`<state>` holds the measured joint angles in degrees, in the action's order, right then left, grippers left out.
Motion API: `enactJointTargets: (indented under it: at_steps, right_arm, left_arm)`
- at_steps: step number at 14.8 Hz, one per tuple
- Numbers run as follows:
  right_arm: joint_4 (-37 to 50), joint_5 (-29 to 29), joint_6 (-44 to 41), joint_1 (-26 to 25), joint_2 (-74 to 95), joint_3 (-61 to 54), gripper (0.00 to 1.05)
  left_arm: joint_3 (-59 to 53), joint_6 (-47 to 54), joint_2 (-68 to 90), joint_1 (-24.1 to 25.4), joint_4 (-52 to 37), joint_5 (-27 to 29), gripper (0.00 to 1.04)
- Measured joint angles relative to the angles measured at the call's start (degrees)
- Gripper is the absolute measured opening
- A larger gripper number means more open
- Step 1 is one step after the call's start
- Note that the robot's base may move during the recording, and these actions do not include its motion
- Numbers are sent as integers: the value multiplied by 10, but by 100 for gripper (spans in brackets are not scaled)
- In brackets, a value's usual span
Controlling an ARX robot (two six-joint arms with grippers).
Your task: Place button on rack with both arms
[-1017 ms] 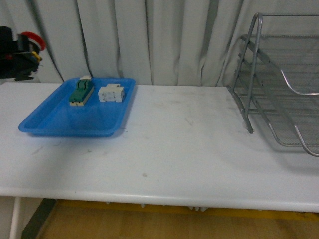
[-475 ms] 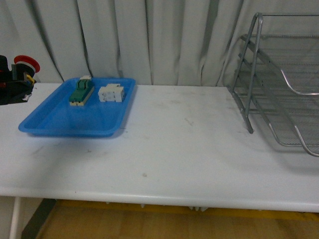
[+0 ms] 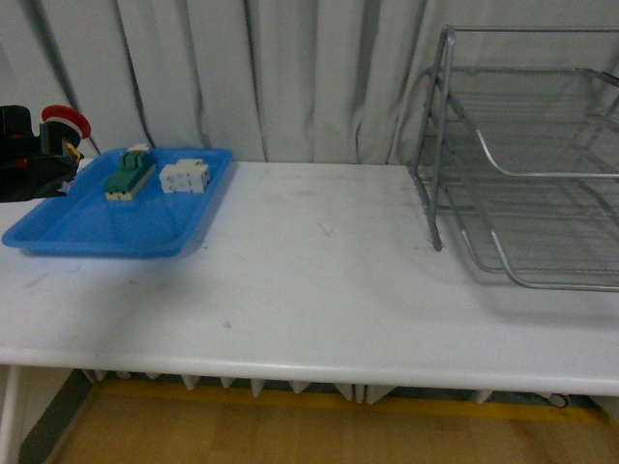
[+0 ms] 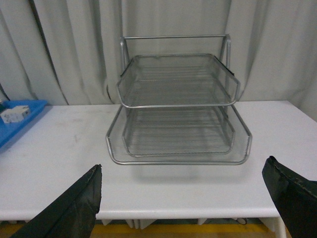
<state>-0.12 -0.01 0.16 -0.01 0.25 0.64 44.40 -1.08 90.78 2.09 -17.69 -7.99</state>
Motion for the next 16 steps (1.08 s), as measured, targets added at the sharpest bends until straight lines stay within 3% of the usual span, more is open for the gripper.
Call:
enactJointTargets:
  at_steps: [16]
  right_arm:
    - [-1, 2, 0, 0, 0, 0, 98]
  left_arm:
    - [-38, -1, -49, -26, 4, -4, 37]
